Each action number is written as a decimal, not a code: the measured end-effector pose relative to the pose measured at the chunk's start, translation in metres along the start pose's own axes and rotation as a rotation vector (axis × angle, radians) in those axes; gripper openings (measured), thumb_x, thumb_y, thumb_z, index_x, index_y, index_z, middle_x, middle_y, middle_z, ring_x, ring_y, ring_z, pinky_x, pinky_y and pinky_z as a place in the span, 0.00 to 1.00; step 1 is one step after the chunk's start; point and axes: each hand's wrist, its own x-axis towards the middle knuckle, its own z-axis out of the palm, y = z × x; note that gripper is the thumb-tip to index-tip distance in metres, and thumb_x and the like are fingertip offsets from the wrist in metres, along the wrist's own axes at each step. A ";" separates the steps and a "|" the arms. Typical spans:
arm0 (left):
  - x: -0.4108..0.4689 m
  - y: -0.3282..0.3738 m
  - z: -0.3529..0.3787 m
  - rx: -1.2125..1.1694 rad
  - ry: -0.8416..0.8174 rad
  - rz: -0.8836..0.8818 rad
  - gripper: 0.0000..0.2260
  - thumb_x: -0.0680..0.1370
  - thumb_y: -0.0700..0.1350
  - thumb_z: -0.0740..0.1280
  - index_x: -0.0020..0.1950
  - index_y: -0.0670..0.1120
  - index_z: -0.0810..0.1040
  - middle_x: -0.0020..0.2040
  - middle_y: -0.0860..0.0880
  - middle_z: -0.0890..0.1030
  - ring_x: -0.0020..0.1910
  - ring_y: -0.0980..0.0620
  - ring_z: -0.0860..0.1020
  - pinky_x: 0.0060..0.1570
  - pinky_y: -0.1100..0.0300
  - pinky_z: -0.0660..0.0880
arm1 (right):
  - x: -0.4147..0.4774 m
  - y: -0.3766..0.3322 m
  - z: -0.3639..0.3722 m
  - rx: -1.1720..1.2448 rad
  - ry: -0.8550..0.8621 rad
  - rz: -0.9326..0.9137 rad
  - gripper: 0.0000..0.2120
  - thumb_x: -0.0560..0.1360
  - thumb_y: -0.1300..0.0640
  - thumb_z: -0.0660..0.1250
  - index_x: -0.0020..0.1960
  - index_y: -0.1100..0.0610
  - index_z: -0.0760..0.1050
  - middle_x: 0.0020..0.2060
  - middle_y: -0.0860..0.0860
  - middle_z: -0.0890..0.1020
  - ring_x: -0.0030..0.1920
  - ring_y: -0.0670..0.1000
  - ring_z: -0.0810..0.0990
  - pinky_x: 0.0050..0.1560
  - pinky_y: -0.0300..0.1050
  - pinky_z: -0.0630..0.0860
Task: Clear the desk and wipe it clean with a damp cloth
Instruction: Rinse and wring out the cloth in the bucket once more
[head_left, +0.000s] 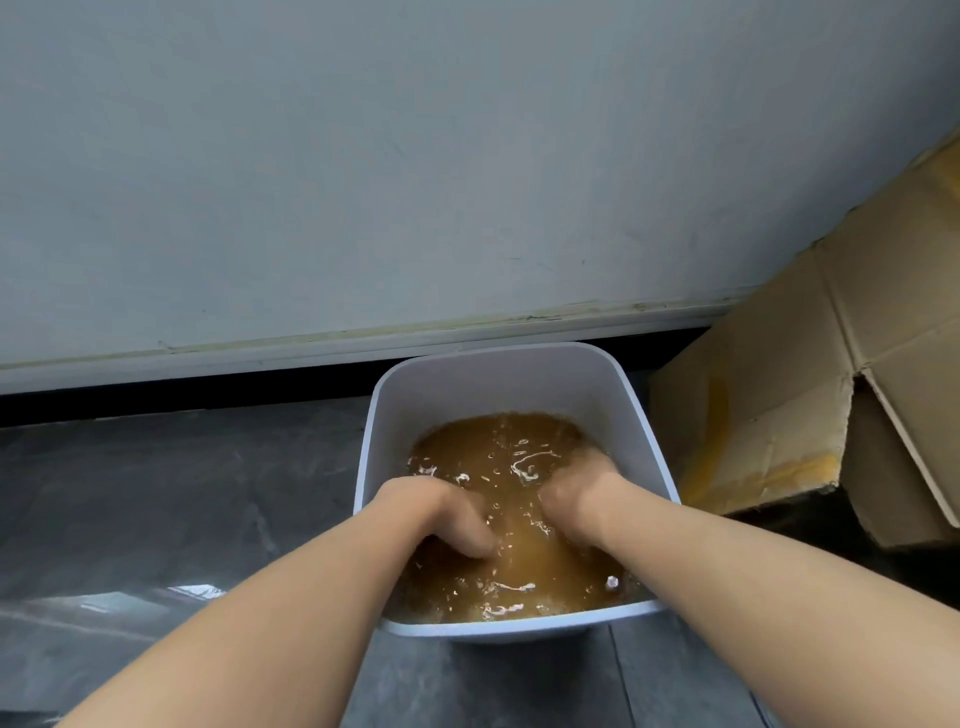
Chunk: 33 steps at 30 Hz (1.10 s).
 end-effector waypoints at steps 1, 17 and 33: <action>0.000 0.001 0.001 -0.072 -0.012 0.003 0.29 0.77 0.59 0.63 0.75 0.48 0.66 0.71 0.45 0.71 0.65 0.44 0.75 0.67 0.49 0.72 | 0.000 0.001 0.001 -0.063 0.019 0.021 0.20 0.83 0.54 0.58 0.75 0.54 0.69 0.74 0.54 0.71 0.75 0.58 0.65 0.75 0.56 0.60; -0.020 0.008 -0.002 -1.059 -0.225 0.037 0.17 0.80 0.39 0.53 0.33 0.42 0.71 0.24 0.48 0.70 0.28 0.56 0.69 0.33 0.64 0.70 | -0.038 0.028 -0.058 0.822 0.287 0.185 0.10 0.81 0.56 0.60 0.47 0.63 0.74 0.38 0.59 0.81 0.32 0.56 0.81 0.34 0.44 0.77; -0.009 0.018 -0.003 -0.894 0.492 0.349 0.13 0.73 0.35 0.71 0.51 0.45 0.70 0.39 0.47 0.76 0.33 0.51 0.76 0.31 0.61 0.74 | -0.050 0.043 -0.053 1.732 -0.067 0.195 0.15 0.84 0.53 0.59 0.65 0.62 0.67 0.54 0.63 0.77 0.40 0.54 0.80 0.38 0.45 0.81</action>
